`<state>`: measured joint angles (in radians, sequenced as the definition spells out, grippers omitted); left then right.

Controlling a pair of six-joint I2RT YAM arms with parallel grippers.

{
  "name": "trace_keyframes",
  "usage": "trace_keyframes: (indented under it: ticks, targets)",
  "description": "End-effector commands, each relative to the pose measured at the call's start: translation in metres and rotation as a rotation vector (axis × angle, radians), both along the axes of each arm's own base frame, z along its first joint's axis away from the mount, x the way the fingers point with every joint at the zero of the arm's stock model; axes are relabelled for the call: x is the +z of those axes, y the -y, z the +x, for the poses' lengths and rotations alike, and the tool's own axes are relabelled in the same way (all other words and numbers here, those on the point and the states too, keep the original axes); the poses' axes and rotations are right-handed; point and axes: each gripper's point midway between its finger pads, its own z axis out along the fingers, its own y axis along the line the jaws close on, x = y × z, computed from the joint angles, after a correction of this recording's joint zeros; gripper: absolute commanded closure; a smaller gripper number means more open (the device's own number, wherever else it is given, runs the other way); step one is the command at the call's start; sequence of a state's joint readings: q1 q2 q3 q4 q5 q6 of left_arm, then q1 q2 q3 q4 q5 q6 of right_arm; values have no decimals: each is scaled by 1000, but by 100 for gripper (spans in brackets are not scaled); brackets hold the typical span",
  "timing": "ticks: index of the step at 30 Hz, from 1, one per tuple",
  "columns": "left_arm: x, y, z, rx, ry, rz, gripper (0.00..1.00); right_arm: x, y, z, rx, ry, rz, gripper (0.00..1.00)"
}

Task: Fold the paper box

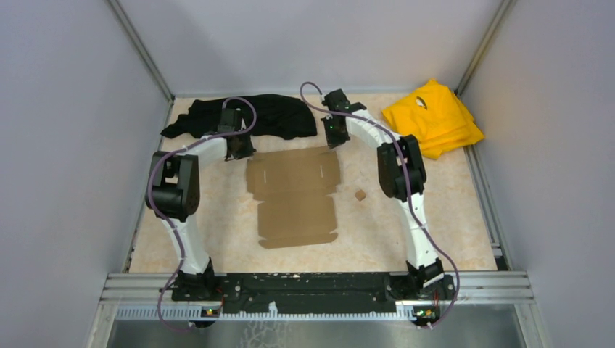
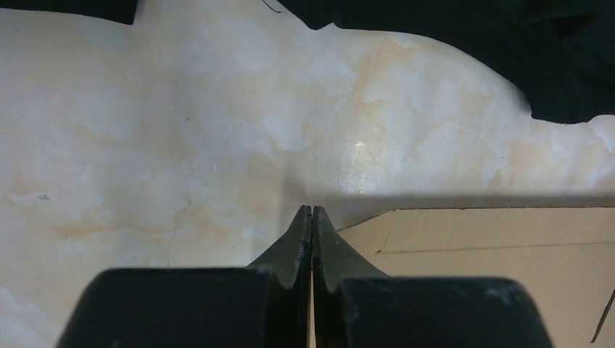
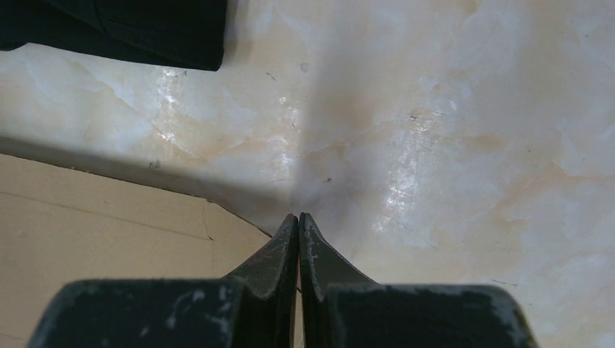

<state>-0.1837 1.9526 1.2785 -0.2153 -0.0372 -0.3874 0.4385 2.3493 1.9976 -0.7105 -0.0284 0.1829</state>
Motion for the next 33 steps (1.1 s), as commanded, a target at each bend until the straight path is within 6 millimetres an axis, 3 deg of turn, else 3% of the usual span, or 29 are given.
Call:
trace_keyframes:
  ticks: [1, 17, 33]
  targets:
    - [20, 13, 13, -39, 61, -15, 100, 18, -21, 4, 48, 56, 33, 100]
    - [38, 24, 18, -53, 96, -18, 100, 25, -31, -1, 61, 60, 56, 100]
    - [35, 55, 21, -96, 86, -7, 100, 35, -39, -1, 74, 73, 72, 100]
